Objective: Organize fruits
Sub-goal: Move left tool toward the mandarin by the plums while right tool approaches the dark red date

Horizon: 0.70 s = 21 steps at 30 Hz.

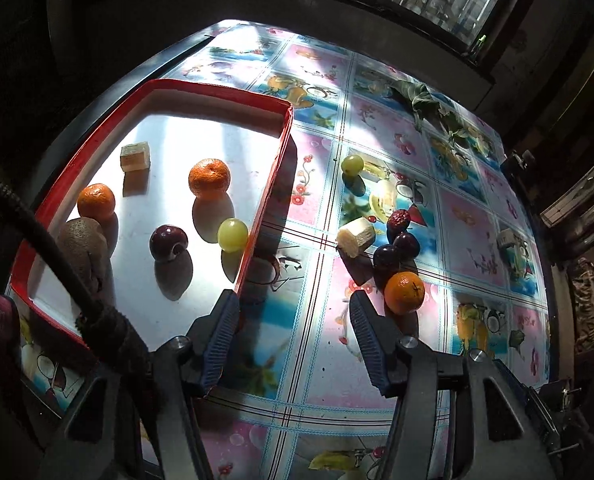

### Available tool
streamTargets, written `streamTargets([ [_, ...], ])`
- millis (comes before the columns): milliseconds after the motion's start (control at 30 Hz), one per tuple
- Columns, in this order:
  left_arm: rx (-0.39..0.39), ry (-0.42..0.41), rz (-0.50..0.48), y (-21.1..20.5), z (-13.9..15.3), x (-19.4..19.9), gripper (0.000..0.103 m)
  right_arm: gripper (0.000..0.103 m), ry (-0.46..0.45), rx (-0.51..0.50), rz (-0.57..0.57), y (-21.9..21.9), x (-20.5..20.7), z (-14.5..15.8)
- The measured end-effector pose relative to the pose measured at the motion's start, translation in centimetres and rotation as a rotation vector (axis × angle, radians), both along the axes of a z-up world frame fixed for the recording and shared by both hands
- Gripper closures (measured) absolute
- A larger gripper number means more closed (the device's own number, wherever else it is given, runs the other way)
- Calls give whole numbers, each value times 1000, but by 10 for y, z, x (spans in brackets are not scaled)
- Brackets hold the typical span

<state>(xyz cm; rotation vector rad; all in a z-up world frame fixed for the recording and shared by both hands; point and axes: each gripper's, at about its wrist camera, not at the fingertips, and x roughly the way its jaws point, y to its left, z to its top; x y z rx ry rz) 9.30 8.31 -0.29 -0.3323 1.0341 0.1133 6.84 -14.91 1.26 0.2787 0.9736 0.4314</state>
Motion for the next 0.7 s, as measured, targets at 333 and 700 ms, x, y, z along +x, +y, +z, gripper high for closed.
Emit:
streamTargets([
  [333, 11, 3, -72, -35, -2, -9, 41, 54, -14, -23, -61, -31, -29, 3],
  [700, 19, 30, -123, -62, -13, -8, 41, 52, -26, -91, -197, -84, -57, 3],
])
